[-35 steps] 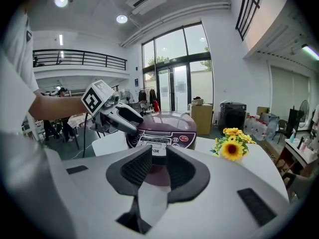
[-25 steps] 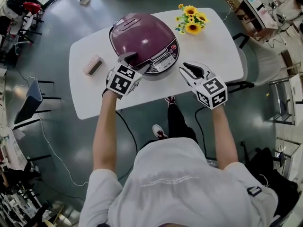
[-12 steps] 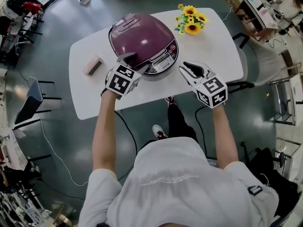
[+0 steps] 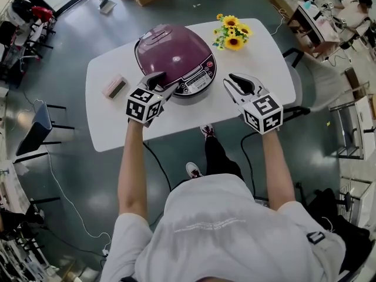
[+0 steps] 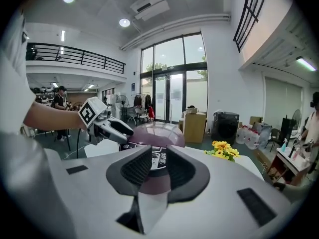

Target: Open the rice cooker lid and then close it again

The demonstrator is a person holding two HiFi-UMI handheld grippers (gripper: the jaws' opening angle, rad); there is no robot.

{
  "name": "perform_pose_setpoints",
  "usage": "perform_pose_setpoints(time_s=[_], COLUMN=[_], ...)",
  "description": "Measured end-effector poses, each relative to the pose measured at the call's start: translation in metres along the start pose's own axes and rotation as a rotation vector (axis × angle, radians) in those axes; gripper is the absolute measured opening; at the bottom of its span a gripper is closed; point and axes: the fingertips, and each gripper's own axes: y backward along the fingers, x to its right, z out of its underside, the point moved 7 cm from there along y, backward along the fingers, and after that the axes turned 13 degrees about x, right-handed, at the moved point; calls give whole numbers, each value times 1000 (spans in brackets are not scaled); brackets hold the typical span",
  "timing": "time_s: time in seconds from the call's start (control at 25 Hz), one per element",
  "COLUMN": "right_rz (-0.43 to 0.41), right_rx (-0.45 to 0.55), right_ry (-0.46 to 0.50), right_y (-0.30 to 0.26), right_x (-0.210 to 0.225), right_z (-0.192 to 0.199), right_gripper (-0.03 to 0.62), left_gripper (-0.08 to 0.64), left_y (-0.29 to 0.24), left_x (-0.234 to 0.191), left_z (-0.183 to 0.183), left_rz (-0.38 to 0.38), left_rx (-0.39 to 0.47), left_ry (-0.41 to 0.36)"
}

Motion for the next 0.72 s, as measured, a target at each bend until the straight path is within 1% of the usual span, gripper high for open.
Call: perform_pose_setpoints(time_s=[0.08,0.16,0.24,0.36,0.44,0.56,0.72], right_rz=[22,42,61,92,109,129,135], right_rx=[16,39,63,95,113,134,162], right_ry=[5,15,34,63,82,116,145], right_y=[4,8,14,25,32,41,50], right_x=[2,3,1,-5,-11,-20,-35], right_z=[-6,-14,-26,-42,-51,-62,-74], right_gripper=[104,104,94,73,63,53,39], left_gripper=[242,242,214,176,132,92,26], left_y=[6,15,29,52,68,90,114], left_x=[1,1,3,11,17,28,40], left_z=[0,-4,-12,-22,-27,-32,-32], left_rz=[-21,-53,-88,-139,-173,-216,-266], left_rx=[37,94,145,186,201,222,284], left_ry=[13,48,68,44,15,-29,-31])
